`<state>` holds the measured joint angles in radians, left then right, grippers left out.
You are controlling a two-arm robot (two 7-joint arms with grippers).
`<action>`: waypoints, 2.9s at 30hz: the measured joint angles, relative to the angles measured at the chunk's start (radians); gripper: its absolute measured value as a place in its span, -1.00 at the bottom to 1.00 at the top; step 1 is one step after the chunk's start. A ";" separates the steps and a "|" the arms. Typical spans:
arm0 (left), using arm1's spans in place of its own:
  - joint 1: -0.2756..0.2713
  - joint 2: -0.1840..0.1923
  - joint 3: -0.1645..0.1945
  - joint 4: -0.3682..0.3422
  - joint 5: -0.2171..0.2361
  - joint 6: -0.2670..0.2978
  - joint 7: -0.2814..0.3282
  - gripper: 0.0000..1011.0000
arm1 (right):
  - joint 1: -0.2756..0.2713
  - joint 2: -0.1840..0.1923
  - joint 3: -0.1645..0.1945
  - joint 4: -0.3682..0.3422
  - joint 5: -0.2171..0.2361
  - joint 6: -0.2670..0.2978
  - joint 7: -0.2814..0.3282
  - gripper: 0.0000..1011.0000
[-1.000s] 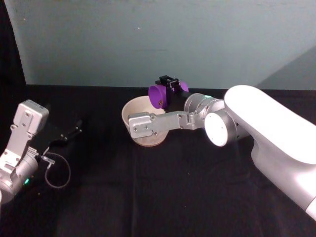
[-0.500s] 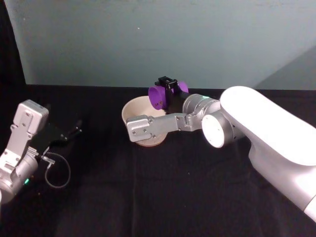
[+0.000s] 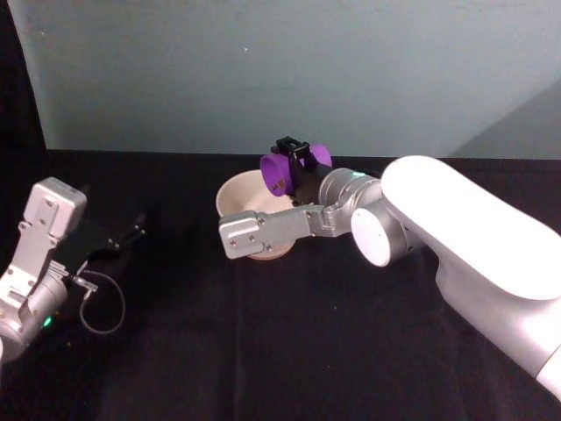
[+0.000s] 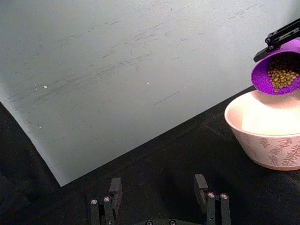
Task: Pick up the cup and pour the mung beans from the cup into the bowl.
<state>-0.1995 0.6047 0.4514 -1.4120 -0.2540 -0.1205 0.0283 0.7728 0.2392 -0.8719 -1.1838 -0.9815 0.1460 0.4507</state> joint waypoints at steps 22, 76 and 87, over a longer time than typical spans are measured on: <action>0.000 0.000 0.000 0.000 0.000 0.000 0.000 1.00 | 0.006 -0.005 -0.013 -0.002 -0.045 0.011 0.014 0.44; 0.000 0.000 0.000 0.000 0.000 0.000 0.000 1.00 | 0.008 -0.009 -0.032 -0.003 -0.092 0.014 0.030 0.44; 0.000 0.000 0.000 0.000 0.000 0.000 0.000 1.00 | 0.008 -0.009 -0.034 -0.004 -0.095 0.014 0.030 0.44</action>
<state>-0.1995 0.6047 0.4514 -1.4120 -0.2540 -0.1205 0.0283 0.7805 0.2298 -0.9058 -1.1882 -1.0761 0.1596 0.4811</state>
